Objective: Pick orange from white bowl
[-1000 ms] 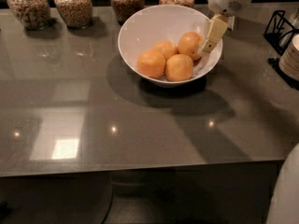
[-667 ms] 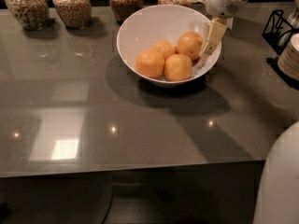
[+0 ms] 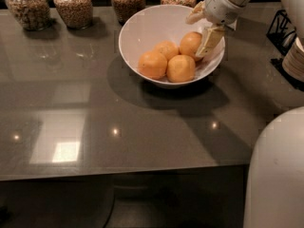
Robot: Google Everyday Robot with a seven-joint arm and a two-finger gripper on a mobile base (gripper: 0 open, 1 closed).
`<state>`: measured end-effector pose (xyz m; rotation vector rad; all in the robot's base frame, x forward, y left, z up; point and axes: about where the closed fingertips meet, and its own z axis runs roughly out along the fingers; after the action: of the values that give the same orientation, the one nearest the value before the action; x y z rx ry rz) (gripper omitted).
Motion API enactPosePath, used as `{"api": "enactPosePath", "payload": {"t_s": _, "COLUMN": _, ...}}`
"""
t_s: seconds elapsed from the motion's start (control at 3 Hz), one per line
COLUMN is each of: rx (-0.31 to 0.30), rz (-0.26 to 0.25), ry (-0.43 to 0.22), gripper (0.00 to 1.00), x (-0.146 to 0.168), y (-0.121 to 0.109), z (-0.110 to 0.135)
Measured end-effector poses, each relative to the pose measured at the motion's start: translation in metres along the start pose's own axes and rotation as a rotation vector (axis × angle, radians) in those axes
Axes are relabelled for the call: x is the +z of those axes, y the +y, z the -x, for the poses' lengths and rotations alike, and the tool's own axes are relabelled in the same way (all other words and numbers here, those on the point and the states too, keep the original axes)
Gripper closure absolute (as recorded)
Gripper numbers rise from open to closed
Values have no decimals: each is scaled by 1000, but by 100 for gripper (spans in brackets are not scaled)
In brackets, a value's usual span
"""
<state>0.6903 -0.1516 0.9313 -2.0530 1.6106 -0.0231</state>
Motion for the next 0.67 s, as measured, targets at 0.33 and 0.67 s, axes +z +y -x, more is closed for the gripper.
{"api": "enactPosePath", "payload": {"t_s": 0.33, "rx": -13, "rz": 25, "ry": 12, "gripper": 26, "x": 10, "y": 2, "z": -9}}
{"api": "enactPosePath", "payload": {"t_s": 0.67, "rx": -24, "rz": 56, "ry": 20, "gripper": 25, "x": 23, "y": 5, "z": -16}}
